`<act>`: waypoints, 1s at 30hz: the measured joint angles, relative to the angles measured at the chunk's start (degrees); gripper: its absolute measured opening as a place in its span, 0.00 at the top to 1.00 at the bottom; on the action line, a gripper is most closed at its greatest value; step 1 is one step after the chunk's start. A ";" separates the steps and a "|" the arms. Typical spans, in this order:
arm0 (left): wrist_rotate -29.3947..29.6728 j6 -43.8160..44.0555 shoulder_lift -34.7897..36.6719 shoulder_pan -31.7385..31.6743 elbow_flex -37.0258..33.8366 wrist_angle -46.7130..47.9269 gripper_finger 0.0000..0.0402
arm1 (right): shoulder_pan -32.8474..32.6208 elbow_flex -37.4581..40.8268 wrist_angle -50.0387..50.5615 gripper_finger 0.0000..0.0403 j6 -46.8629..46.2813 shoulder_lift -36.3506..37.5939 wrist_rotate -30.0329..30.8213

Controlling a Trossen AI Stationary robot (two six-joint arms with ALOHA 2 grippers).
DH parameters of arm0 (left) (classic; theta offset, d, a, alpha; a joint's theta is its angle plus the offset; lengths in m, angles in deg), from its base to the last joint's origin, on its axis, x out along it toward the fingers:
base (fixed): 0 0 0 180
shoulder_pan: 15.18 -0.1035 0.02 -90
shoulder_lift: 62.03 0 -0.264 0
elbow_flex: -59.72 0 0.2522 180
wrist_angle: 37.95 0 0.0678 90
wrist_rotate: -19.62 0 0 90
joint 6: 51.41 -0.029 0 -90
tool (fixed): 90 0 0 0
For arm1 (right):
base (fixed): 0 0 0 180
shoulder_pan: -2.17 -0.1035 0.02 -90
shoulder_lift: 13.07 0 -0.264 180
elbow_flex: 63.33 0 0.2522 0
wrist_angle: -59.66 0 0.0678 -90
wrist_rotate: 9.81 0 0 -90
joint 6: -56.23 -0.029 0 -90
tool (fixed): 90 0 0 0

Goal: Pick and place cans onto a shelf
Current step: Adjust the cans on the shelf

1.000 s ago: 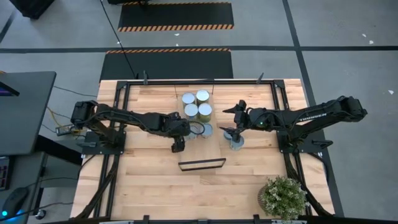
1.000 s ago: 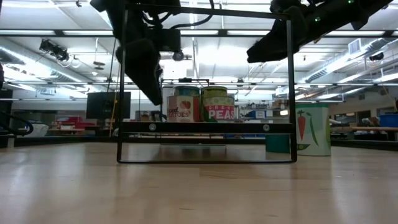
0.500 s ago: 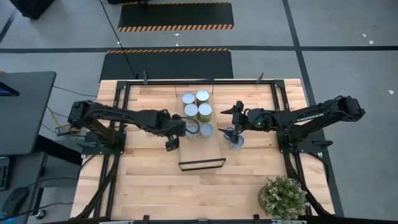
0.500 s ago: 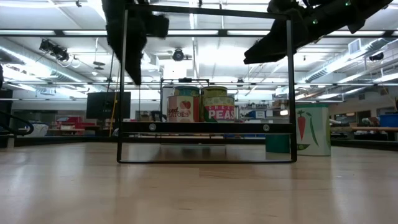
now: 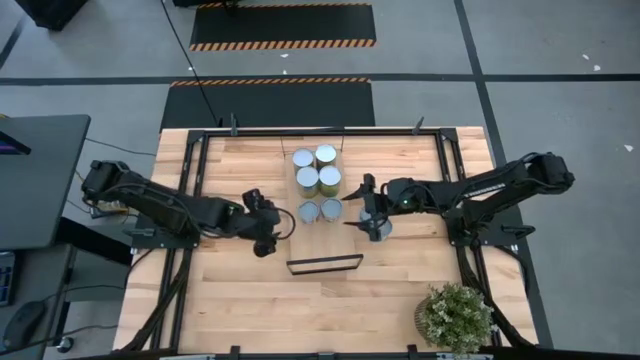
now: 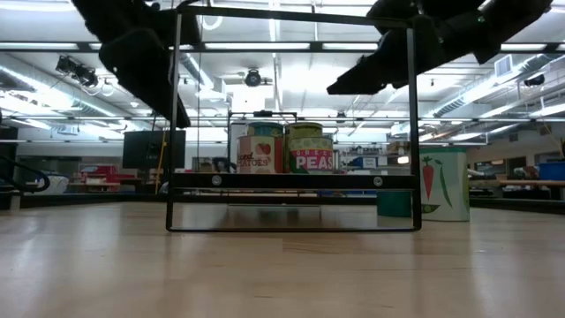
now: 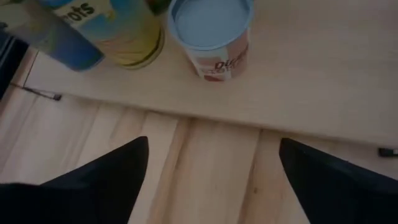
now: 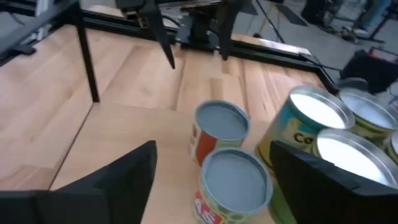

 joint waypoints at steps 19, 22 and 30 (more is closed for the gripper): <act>-24.47 -17.39 0.91 -9.90 -17.11 -41.49 0.59 | 1.04 -3.96 -4.05 0.64 -8.46 -14.33 -4.74; -25.06 -17.42 -0.98 -9.97 -17.05 -43.73 0.62 | 0.98 -4.26 -4.01 0.64 -9.18 -15.50 -5.64; -26.05 -17.63 -7.15 -9.95 -17.14 -50.89 0.65 | 0.72 -4.39 -3.48 0.64 -10.61 -15.65 -5.91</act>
